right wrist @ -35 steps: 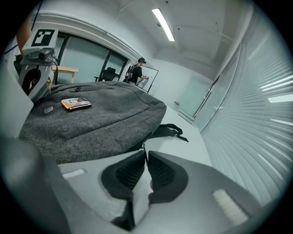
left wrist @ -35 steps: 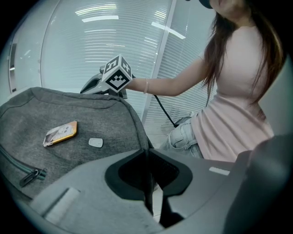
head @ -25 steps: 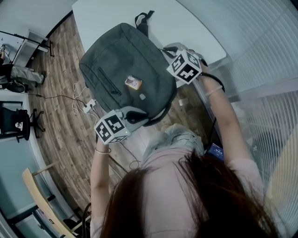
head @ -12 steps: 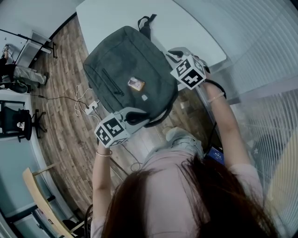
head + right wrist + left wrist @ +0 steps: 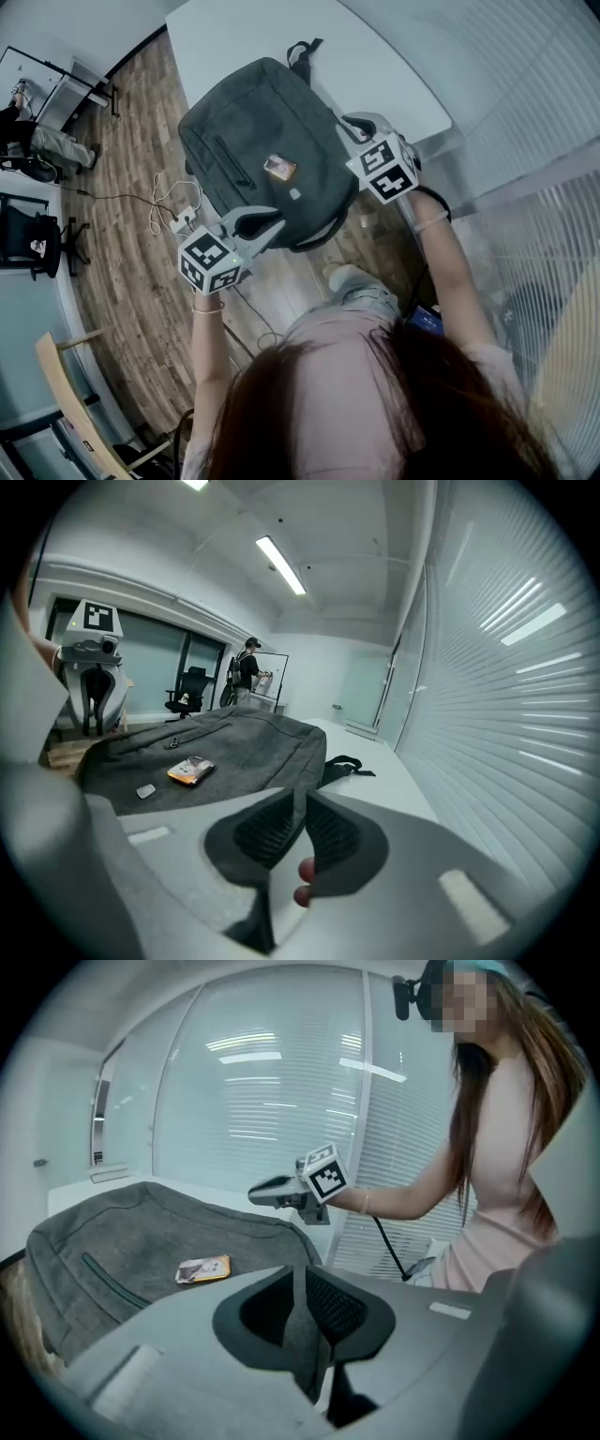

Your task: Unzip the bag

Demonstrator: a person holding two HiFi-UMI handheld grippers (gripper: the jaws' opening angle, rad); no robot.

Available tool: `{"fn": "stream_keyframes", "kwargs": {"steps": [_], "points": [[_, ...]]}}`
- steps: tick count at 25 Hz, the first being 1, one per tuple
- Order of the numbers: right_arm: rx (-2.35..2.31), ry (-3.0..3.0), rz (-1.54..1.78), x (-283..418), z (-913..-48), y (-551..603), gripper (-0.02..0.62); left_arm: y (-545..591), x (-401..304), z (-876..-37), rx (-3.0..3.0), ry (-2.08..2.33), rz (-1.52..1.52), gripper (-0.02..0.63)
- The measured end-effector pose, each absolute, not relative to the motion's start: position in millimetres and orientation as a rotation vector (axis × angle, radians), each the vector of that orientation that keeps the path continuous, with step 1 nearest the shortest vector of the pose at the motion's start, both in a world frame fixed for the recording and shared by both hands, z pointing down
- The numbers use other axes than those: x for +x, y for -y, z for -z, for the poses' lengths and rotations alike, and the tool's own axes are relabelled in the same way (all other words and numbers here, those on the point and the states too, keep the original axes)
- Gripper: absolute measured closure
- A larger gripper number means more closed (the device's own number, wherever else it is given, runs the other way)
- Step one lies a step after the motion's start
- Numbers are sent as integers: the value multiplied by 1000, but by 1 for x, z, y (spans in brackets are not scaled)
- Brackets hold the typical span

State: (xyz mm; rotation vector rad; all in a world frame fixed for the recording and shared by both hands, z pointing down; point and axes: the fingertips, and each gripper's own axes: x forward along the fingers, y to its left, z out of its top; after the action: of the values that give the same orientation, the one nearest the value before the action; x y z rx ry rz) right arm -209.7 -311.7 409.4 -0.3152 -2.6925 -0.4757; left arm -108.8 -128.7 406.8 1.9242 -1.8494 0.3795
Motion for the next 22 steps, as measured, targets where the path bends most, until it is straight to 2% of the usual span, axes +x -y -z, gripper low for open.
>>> {"fn": "stream_keyframes", "kwargs": {"steps": [7, 17, 22], "points": [[-285, 2769, 460, -185, -380, 276, 591, 112, -128, -376, 1799, 2104, -181, 578], [-255, 2857, 397, -147, -354, 232, 591, 89, -132, -337, 1663, 2348, -22, 595], [-204, 2944, 365, -130, -334, 216, 592, 83, -127, -324, 1552, 2470, -36, 595]]}}
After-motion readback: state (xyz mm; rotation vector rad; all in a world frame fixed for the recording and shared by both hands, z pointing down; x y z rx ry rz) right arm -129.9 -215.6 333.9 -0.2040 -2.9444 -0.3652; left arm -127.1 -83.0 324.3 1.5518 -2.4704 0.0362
